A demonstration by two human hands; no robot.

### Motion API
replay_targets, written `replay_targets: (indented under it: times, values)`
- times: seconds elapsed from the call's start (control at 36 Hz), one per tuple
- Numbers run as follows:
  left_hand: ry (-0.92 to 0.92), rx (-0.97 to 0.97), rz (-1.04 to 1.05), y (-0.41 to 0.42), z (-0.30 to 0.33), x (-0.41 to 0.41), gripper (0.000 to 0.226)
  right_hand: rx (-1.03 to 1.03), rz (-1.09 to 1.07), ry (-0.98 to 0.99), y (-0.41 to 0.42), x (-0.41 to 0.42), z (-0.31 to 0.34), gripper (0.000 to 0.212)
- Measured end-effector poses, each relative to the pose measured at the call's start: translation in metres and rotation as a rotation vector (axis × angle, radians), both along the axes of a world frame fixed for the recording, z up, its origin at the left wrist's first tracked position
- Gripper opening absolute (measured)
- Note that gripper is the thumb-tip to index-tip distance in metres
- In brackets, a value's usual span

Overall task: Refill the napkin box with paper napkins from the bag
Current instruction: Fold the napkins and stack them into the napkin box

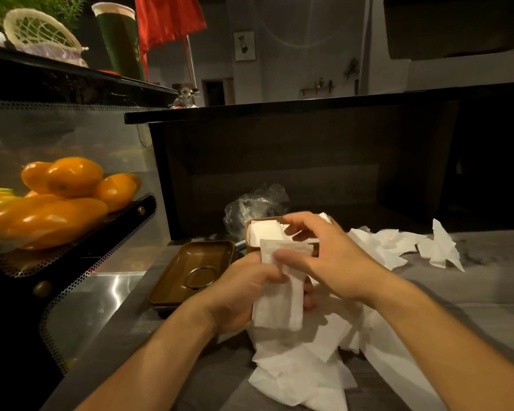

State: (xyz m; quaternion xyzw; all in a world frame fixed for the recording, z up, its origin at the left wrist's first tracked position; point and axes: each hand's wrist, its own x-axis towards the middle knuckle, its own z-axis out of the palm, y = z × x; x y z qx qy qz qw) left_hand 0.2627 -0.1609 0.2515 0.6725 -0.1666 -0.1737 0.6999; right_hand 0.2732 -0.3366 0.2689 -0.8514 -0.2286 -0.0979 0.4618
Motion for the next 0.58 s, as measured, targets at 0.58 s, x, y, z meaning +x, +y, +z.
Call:
replay_targets:
  times: [0.58]
  values:
    - [-0.096, 0.011, 0.363, -0.019, -0.002, -0.001, 0.022, -0.853, 0.352, 0.323, -0.033, -0.004, 0.019, 0.046]
